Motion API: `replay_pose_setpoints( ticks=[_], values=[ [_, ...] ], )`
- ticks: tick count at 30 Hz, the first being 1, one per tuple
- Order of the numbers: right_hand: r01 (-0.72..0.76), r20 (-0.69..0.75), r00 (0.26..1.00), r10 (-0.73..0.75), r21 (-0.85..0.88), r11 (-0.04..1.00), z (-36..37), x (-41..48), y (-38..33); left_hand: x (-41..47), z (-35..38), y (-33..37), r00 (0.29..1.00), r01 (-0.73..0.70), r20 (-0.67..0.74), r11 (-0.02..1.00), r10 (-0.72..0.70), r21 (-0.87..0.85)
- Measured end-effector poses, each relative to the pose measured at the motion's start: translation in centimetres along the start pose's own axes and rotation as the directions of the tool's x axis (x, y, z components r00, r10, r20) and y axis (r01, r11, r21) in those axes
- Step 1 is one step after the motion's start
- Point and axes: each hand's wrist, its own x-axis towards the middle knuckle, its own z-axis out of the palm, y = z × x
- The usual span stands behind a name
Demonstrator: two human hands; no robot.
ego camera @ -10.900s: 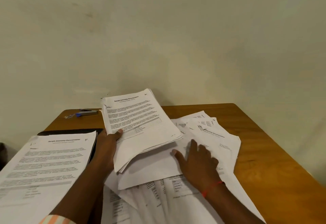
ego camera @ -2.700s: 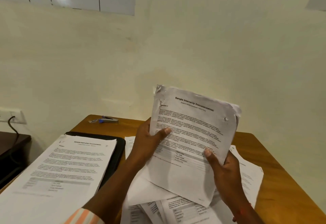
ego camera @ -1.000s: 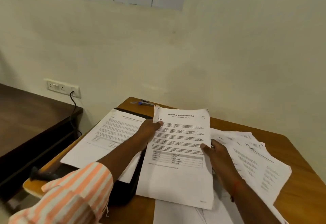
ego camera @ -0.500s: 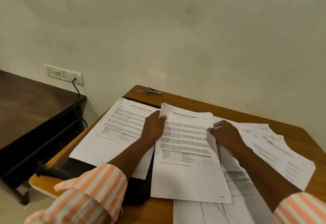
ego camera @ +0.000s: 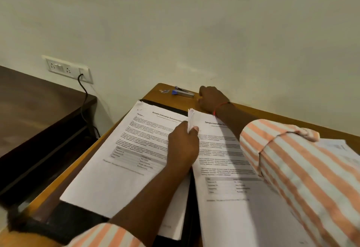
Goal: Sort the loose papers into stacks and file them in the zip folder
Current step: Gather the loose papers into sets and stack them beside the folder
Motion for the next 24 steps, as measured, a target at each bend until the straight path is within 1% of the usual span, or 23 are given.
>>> replay_pose_setpoints(
  ticks=[5,8,11,13,14,16,18,19,21,24],
  values=[
    [0.046,0.057,0.997,-0.047,0.005,0.999,3.3,6.5,-2.6,0.0,-0.2,-0.2,0.998,0.038,-0.061,0.998,-0.035,0.041],
    [0.059,0.062,0.996,-0.06,0.013,0.998,5.0,9.2,-4.0,0.1,0.0,-0.6,0.996,0.01,-0.085,0.998,-0.004,0.066],
    [0.04,0.053,0.998,-0.04,0.019,0.999,5.9,10.5,-4.2,0.2,-0.2,-0.9,0.996,-0.011,-0.09,0.997,0.017,0.071],
    [0.04,0.055,0.998,-0.042,0.034,0.999,5.2,10.2,-3.8,0.3,-0.3,-0.9,0.998,-0.011,-0.067,0.998,0.015,0.055],
    [0.053,0.057,0.997,-0.057,0.074,0.996,4.2,9.6,-3.5,0.2,-0.3,-0.7,0.999,-0.008,-0.045,1.0,0.009,0.027],
    [0.091,0.071,0.991,-0.11,0.229,0.969,1.2,7.3,-2.5,-0.1,-0.3,-0.4,1.0,-0.01,0.007,0.998,0.01,-0.064],
    [0.133,0.116,0.974,-0.192,0.393,0.91,-2.5,4.0,-1.3,-0.1,-0.3,-0.2,0.999,-0.019,0.032,0.989,0.023,-0.145],
    [0.171,0.126,0.963,-0.24,0.405,0.898,-4.7,1.9,-0.5,-0.5,-0.3,0.2,0.999,-0.021,0.044,0.984,0.029,-0.179],
    [0.264,0.129,0.939,-0.318,0.321,0.91,-8.1,-1.7,0.7,-0.6,-0.4,0.5,0.998,-0.01,0.061,0.976,0.023,-0.219],
    [0.364,0.181,0.907,-0.38,0.116,0.924,-12.3,-7.4,1.9,-0.8,-0.6,1.1,0.996,0.022,0.089,0.962,0.003,-0.273]
  ],
)
